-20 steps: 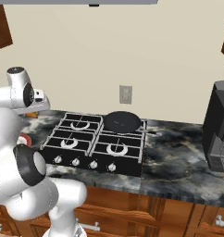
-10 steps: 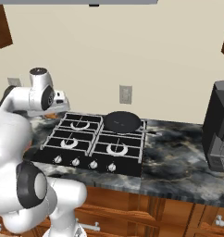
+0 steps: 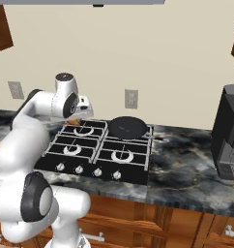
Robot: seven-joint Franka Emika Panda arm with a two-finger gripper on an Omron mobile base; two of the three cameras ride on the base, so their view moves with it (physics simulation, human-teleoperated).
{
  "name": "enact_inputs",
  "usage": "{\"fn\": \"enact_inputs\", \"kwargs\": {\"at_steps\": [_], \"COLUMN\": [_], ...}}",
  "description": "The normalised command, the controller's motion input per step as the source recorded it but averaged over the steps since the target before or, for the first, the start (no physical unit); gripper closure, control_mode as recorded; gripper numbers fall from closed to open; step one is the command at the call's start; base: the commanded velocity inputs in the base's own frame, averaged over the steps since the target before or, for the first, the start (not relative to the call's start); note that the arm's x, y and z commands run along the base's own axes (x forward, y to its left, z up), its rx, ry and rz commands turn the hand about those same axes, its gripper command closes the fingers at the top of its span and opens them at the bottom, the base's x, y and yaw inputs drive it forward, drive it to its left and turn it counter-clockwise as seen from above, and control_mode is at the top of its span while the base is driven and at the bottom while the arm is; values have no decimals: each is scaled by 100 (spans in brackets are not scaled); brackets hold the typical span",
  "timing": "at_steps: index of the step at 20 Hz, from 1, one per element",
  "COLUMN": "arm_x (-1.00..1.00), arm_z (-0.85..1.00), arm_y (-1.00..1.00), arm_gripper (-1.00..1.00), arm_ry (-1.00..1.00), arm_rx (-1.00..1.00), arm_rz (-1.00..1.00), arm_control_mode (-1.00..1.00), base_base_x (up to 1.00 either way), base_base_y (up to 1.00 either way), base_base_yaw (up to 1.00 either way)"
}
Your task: Pick the croissant and place it on the pan. Then turn on the stove to warm the croissant.
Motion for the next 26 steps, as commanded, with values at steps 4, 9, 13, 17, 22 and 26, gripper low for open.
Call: {"fn": "enact_inputs", "kwargs": {"at_steps": [4, 9, 13, 17, 22, 26], "arm_x": [38, 44, 41, 37, 38, 41], "arm_z": [0, 0, 0, 0, -11, -17], "arm_y": [-52, -47, -43, -41, -28, -18], "arm_gripper": [100, 100, 100, 100, 100, 100], "arm_ry": [0, 0, 0, 0, 0, 0], "arm_rx": [0, 0, 0, 0, 0, 0], "arm_rz": [-3, -1, 0, 0, 0, 0], "arm_control_mode": [-100, -100, -100, -100, -100, -100], "base_base_x": [0, 0, 0, 0, 0, 0], "base_base_y": [0, 0, 0, 0, 0, 0], "base_base_yaw": [0, 0, 0, 0, 0, 0]}}
